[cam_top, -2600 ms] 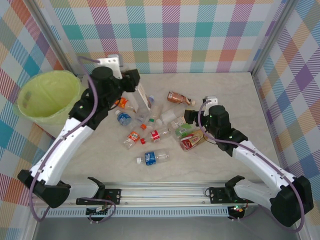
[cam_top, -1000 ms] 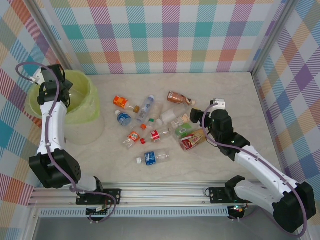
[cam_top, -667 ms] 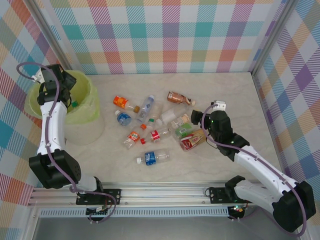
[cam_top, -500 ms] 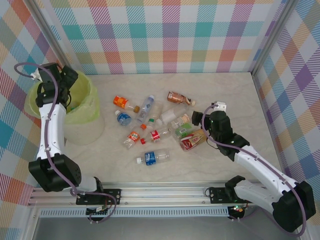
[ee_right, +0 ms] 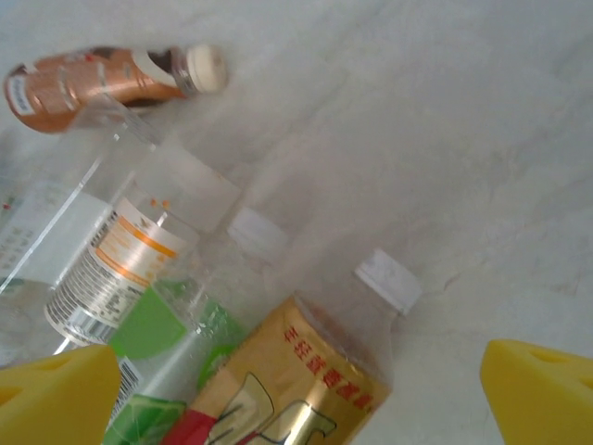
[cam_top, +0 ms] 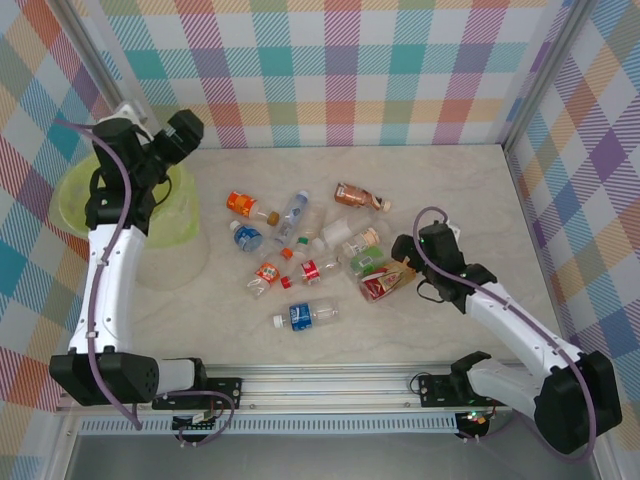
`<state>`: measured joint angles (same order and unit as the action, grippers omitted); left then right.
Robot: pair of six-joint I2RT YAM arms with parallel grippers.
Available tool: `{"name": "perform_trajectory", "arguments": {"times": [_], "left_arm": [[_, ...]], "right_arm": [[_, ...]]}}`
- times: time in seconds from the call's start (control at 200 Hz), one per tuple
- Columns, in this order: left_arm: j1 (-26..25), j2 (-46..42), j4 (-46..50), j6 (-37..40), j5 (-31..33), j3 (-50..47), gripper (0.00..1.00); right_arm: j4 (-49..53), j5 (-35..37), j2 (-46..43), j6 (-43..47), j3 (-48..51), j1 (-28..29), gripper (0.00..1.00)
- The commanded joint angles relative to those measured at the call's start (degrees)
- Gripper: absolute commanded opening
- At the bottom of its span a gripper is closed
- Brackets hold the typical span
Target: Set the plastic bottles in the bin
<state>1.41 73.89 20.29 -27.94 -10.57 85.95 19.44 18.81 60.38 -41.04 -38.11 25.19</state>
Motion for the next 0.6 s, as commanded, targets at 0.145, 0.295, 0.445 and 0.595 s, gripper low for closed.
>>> {"name": "perform_trajectory", "arguments": {"times": [0.145, 0.295, 0.445, 0.595], "left_arm": [[-10.36, -0.35, -3.89, 3.10, -11.20, -3.47, 1.00], [-13.51, -1.88, -8.89, 0.58, -10.01, -9.12, 1.00], [-14.24, -3.58, -10.24, 0.86, -10.74, -12.41, 1.00], [-14.33, -4.46, -7.52, 3.89, -10.45, -12.73, 1.00]], "right_arm": [[4.68, -13.89, 3.10, -17.18, 0.52, 1.77, 1.00], [4.83, -13.88, 5.29, -23.08, 1.08, 4.76, 1.00], [2.48, -14.18, 8.90, -25.47, 0.50, 7.32, 1.00], [4.59, -12.30, 12.91, -28.45, -1.65, 9.80, 1.00]]}}
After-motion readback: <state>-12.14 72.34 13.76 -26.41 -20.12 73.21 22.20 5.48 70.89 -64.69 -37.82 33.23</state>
